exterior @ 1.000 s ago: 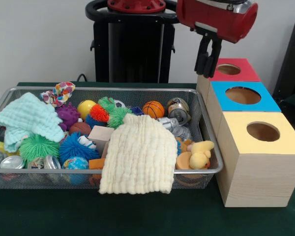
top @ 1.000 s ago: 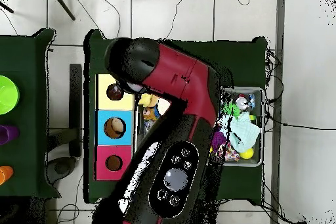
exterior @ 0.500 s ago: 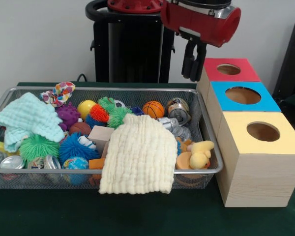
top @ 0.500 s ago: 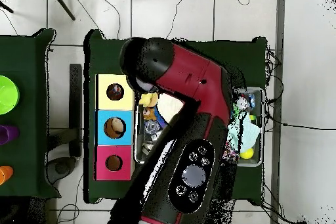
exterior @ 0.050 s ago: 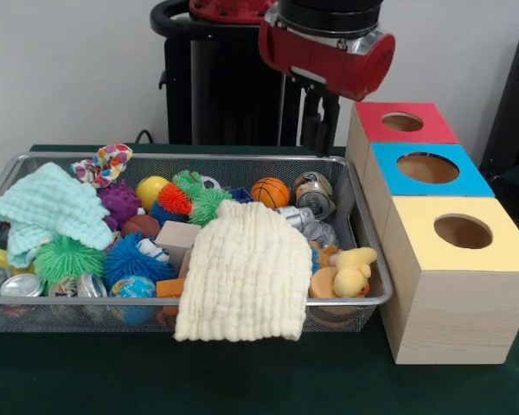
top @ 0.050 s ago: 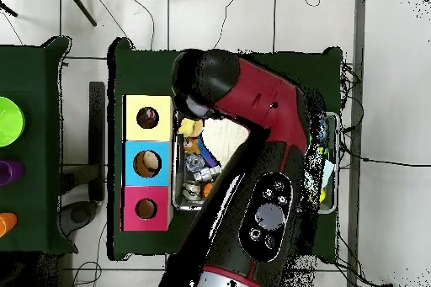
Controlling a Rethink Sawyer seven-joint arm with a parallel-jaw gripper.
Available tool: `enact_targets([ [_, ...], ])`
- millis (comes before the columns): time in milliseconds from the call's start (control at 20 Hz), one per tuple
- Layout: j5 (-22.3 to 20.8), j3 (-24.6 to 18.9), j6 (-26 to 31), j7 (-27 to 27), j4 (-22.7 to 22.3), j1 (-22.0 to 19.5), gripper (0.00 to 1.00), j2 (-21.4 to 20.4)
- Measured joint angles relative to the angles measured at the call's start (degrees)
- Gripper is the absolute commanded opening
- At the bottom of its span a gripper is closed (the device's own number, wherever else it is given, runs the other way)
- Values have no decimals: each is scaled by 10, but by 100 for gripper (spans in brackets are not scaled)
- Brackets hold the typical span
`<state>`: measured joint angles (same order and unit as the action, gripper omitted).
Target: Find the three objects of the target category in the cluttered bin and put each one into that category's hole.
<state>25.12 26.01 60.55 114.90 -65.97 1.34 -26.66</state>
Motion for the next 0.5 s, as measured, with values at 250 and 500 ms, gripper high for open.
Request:
enact_targets([
  [250,-15,-19,0,0,0,-19,0,0],
  [500,-28,-40,0,0,0,-39,0,-1],
])
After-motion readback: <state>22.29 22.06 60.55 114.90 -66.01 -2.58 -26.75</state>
